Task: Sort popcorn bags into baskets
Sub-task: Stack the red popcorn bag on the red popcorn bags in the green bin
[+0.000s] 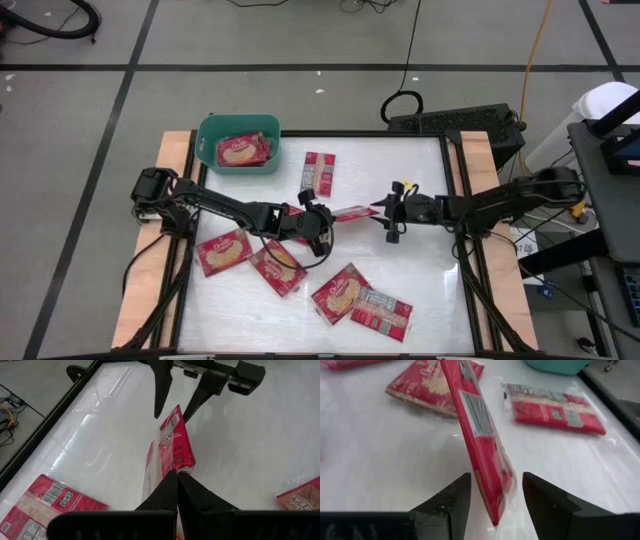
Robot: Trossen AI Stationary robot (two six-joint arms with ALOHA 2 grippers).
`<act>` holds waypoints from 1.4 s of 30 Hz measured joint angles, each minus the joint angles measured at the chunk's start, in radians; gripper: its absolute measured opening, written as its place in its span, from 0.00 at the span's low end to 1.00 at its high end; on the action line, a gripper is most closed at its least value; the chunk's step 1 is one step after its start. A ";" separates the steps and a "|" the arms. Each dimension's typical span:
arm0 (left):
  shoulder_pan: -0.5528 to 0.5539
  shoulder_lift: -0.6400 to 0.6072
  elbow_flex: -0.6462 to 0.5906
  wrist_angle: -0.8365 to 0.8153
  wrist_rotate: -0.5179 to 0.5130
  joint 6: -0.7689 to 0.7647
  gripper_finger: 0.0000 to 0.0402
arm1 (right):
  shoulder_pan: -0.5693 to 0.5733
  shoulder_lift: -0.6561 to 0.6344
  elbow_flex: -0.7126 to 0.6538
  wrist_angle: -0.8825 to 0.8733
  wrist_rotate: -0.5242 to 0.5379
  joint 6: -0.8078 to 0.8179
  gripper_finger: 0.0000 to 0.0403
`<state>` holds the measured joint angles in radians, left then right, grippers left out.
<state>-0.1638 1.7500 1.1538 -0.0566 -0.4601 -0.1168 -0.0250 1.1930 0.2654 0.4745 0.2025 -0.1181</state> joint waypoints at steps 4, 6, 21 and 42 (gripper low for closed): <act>0.000 0.000 0.000 0.000 0.002 -0.002 0.00 | -0.014 0.043 -0.001 0.035 -0.050 0.009 0.35; 0.000 0.000 0.001 -0.001 0.004 0.003 0.00 | -0.013 0.070 -0.001 0.075 -0.049 0.018 0.27; -0.028 -0.186 0.002 -0.275 -0.166 0.017 0.21 | -0.014 0.062 0.038 0.212 -0.075 0.034 0.01; -0.041 -0.370 -0.072 -0.582 -0.314 -0.223 0.30 | -0.101 -0.004 0.581 -0.611 -0.075 0.139 0.02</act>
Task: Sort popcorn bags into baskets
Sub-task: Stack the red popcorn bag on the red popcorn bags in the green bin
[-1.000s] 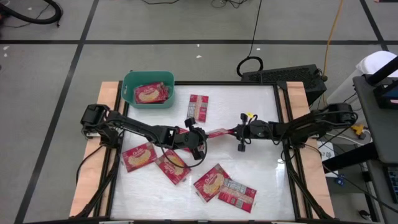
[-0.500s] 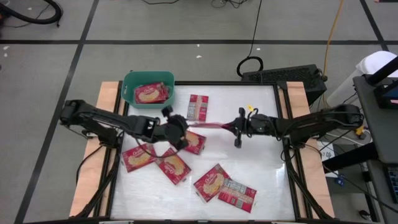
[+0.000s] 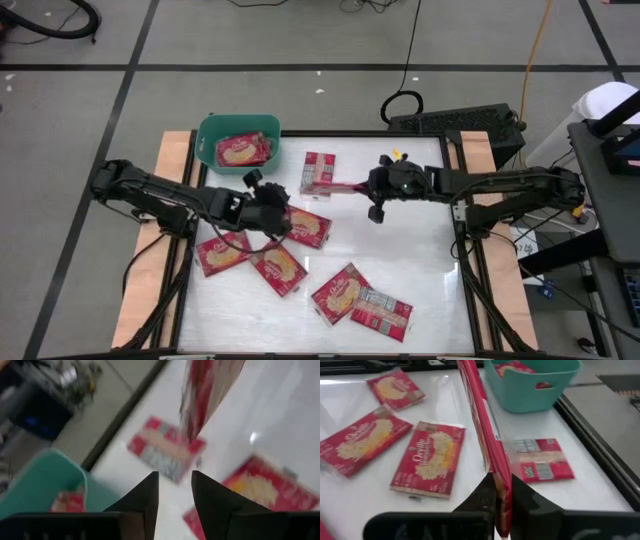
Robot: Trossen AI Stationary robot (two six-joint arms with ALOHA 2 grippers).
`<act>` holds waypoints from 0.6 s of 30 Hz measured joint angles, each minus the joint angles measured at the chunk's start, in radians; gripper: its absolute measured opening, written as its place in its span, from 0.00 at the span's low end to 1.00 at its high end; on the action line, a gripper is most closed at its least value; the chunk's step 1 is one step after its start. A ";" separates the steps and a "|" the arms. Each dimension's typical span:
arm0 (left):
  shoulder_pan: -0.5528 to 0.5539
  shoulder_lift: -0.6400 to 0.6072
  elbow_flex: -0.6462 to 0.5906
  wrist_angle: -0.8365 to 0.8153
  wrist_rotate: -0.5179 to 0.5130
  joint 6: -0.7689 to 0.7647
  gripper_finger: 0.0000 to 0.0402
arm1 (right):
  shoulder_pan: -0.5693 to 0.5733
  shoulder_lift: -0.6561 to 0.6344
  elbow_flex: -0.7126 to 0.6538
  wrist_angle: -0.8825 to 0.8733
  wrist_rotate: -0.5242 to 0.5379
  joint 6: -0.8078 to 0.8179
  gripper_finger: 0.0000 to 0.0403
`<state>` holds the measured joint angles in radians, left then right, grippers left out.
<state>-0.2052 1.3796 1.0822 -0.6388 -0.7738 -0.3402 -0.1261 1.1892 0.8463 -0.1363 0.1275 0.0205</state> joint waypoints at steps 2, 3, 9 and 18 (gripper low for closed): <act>0.016 -0.023 -0.035 0.109 -0.003 0.071 0.30 | -0.015 0.002 0.026 -0.039 0.006 0.020 0.02; 0.027 -0.032 -0.059 0.161 0.008 0.103 0.30 | -0.024 0.002 0.031 -0.045 0.006 0.035 0.02; 0.110 -0.070 -0.161 0.531 0.225 0.303 0.39 | -0.045 0.009 0.035 -0.038 0.000 0.026 0.02; 0.219 -0.063 -0.177 0.727 0.389 0.493 0.67 | -0.045 0.038 0.034 -0.038 -0.052 0.021 0.02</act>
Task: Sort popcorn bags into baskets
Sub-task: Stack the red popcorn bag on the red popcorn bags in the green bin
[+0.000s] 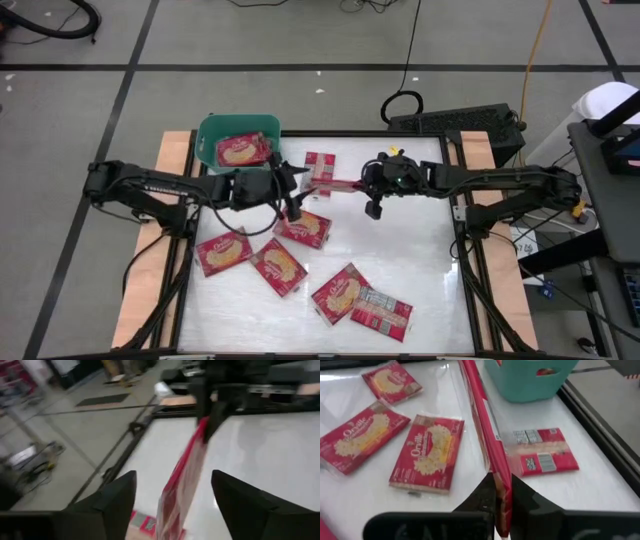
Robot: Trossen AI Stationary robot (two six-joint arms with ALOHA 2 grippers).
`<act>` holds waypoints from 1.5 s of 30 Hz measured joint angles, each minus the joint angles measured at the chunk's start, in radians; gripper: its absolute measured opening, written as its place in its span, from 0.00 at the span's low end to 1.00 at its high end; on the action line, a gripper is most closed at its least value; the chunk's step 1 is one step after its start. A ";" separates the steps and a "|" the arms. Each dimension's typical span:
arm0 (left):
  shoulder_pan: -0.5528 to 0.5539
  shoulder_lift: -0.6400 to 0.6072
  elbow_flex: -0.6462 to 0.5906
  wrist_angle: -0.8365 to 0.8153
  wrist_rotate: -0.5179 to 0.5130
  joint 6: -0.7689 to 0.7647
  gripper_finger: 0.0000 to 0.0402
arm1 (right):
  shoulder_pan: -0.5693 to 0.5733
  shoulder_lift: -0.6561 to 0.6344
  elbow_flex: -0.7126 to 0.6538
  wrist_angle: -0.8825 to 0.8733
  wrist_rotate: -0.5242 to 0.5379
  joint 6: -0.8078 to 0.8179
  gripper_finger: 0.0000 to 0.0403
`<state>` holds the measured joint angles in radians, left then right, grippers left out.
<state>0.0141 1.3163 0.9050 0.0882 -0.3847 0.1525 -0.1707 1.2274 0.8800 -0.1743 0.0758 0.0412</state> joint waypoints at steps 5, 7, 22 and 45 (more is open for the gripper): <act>0.065 0.002 0.000 0.002 0.118 0.014 0.67 | 0.000 0.008 -0.001 0.011 0.000 -0.004 0.02; 0.081 0.019 0.000 0.000 0.141 0.010 0.63 | 0.000 0.008 -0.001 0.029 0.000 -0.006 0.02; 0.147 0.059 0.000 0.025 0.318 0.053 0.05 | -0.001 0.008 -0.001 0.033 0.006 -0.036 0.03; 0.399 -0.335 0.000 -0.463 0.245 -0.042 0.04 | -0.005 0.007 -0.001 0.021 0.234 -0.114 0.35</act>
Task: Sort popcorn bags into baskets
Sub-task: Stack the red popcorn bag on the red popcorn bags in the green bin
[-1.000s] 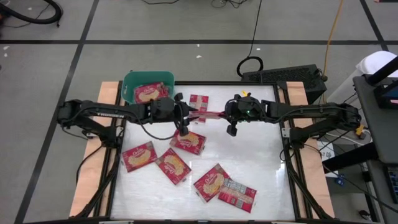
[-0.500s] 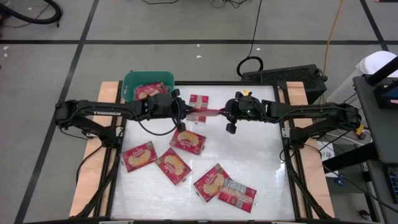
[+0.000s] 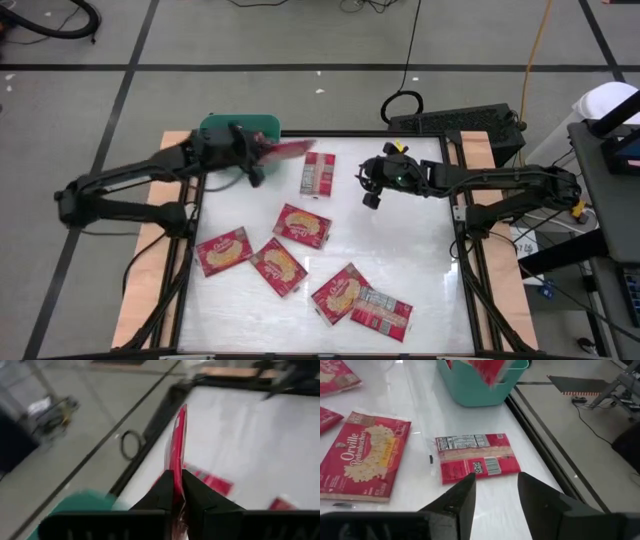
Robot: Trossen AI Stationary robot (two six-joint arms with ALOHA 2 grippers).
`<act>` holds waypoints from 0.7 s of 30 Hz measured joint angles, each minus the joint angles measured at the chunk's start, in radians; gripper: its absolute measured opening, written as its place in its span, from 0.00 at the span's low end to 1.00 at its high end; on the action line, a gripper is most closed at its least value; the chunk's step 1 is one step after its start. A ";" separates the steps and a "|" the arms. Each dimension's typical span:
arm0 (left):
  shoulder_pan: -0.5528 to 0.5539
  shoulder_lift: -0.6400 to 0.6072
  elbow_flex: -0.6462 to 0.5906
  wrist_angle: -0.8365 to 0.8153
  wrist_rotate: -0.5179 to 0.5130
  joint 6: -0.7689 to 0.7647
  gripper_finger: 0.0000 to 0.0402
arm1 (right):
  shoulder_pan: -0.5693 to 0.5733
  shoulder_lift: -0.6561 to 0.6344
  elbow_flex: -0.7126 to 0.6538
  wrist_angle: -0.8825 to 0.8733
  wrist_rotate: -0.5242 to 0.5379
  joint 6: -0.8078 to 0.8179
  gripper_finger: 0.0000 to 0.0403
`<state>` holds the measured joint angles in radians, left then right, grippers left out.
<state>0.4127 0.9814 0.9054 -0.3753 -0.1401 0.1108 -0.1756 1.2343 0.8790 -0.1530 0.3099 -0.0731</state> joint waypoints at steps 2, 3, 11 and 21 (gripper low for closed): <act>0.050 -0.051 0.000 -0.054 -0.003 -0.024 0.03 | 0.002 0.000 -0.010 0.011 -0.001 0.000 0.34; 0.072 -0.076 0.000 -0.074 -0.004 -0.033 0.03 | 0.007 0.000 -0.017 0.011 -0.006 0.000 0.34; 0.248 -0.186 0.000 -0.221 -0.003 -0.042 0.05 | 0.033 0.000 -0.099 0.110 -0.037 0.004 0.33; 0.484 -0.183 -0.123 -0.118 0.263 -0.062 0.06 | 0.064 0.000 -0.134 0.225 -0.106 0.008 0.33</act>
<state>0.8969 0.7985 0.7828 -0.4934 0.1229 0.0490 -0.1116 1.2343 0.7448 0.0720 0.2039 -0.0650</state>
